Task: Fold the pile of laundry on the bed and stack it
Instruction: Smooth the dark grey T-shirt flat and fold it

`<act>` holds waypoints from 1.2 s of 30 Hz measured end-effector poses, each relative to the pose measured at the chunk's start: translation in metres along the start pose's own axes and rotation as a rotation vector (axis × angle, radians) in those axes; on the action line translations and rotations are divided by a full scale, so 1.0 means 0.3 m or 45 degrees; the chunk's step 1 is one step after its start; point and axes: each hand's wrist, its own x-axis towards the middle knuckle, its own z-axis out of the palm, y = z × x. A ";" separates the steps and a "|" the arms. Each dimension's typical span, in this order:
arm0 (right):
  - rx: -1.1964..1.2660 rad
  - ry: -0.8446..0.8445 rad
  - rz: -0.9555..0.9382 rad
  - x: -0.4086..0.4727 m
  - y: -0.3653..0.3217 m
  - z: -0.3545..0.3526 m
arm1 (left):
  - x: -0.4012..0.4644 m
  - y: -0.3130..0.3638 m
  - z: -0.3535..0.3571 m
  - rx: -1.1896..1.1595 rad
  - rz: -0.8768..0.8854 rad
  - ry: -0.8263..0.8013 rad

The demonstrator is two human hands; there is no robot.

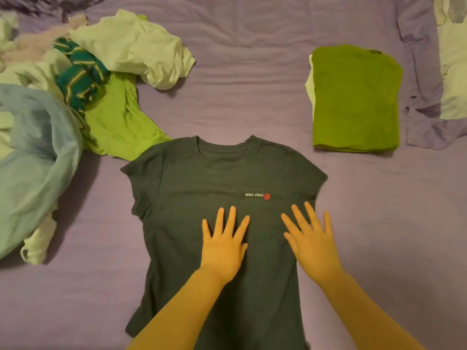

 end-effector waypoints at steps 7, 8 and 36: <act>0.035 -0.247 -0.216 -0.145 -0.265 0.018 | -0.206 -0.159 0.098 0.024 0.035 -0.051; 0.047 -0.305 -0.263 -0.154 -0.314 0.035 | -0.241 -0.191 0.108 0.026 0.012 -0.054; 0.206 -0.565 -0.179 -0.060 -0.842 0.006 | -0.726 -0.499 0.297 -1.432 -0.714 0.353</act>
